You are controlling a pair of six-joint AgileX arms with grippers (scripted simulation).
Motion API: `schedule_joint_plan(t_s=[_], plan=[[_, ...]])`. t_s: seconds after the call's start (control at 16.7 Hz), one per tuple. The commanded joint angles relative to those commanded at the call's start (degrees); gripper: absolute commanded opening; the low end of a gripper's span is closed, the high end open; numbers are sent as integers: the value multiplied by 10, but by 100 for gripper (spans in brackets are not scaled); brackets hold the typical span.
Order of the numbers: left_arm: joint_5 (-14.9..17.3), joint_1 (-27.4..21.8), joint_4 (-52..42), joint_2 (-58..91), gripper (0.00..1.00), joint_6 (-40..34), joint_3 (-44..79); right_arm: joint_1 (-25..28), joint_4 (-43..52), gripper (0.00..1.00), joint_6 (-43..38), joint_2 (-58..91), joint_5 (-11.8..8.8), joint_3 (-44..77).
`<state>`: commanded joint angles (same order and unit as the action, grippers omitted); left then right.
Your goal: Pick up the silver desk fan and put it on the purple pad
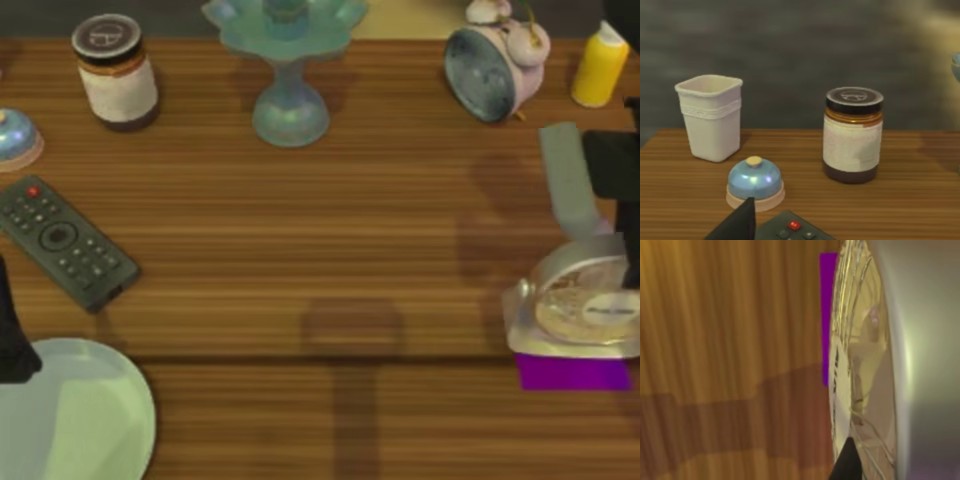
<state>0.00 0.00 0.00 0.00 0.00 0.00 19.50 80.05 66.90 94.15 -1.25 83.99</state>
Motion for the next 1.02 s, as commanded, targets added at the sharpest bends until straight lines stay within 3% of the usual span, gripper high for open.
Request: schedule_joint_plan(t_s=[0.18, 0.54, 1.02], plan=[[0, 0, 0, 0, 100, 0, 0, -8, -14, 0, 38, -11, 8, -24], [0, 0, 0, 0, 100, 0, 0, -6, -15, 0, 36, -9, 7, -25], [0, 0, 0, 0, 100, 0, 0, -8, -92, 0, 38, -2, 8, -93]])
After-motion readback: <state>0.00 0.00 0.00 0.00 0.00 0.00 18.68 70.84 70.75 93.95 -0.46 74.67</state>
